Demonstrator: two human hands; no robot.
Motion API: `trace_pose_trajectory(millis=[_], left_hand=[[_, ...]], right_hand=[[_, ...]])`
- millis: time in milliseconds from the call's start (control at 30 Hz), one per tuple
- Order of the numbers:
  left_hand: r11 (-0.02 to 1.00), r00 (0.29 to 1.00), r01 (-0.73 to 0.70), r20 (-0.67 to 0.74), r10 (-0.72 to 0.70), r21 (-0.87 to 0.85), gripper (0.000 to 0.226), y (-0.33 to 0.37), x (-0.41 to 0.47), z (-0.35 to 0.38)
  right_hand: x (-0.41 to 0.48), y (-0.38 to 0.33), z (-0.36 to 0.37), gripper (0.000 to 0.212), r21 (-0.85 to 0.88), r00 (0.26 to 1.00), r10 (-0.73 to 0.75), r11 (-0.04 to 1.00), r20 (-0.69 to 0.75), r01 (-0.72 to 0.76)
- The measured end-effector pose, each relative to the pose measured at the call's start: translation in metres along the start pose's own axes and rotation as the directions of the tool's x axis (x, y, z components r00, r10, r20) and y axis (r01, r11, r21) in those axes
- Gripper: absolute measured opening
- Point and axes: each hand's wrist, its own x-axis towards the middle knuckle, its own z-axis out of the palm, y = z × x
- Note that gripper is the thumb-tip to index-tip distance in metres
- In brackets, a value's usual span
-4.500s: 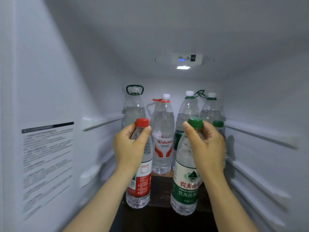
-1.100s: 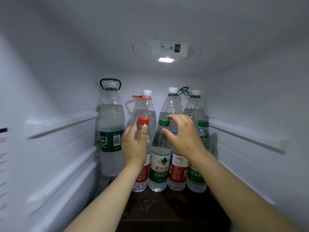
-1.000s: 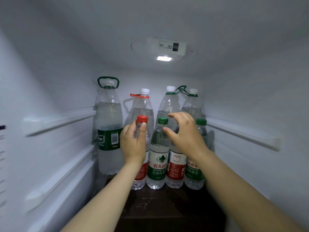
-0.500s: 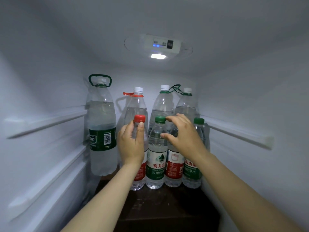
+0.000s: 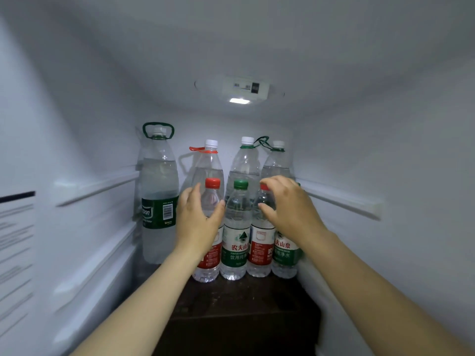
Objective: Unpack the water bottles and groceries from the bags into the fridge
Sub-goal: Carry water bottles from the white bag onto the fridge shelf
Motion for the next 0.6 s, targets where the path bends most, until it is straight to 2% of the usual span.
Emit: trace_pose_trajectory(millis=[100, 267, 433, 600], left_hand=[[0.996, 0.996, -0.085, 0.027, 0.084, 0.038, 0.063, 0.018, -0.013, -0.02], [0.959, 0.956, -0.254, 0.185, 0.228, 0.129, 0.063, 0.047, -0.037, -0.047], [0.923, 0.896, -0.365, 0.315, 0.313, 0.12, 0.065, 0.072, -0.065, -0.073], [0.904, 0.804, -0.428, 0.455, 0.384, -0.007, 0.068, 0.087, -0.107, -0.083]], right_hand=[[-0.015, -0.007, -0.02, 0.044, -0.042, 1.0, 0.015, 0.999, 0.006, -0.015], [-0.048, -0.025, -0.055, 0.044, -0.143, 0.998, 0.039, 0.989, 0.059, -0.03], [-0.094, -0.048, -0.093, 0.046, -0.233, 0.983, 0.107, 0.97, 0.149, -0.07], [-0.145, -0.068, -0.133, 0.046, -0.325, 0.941, 0.184, 0.942, 0.285, -0.085]])
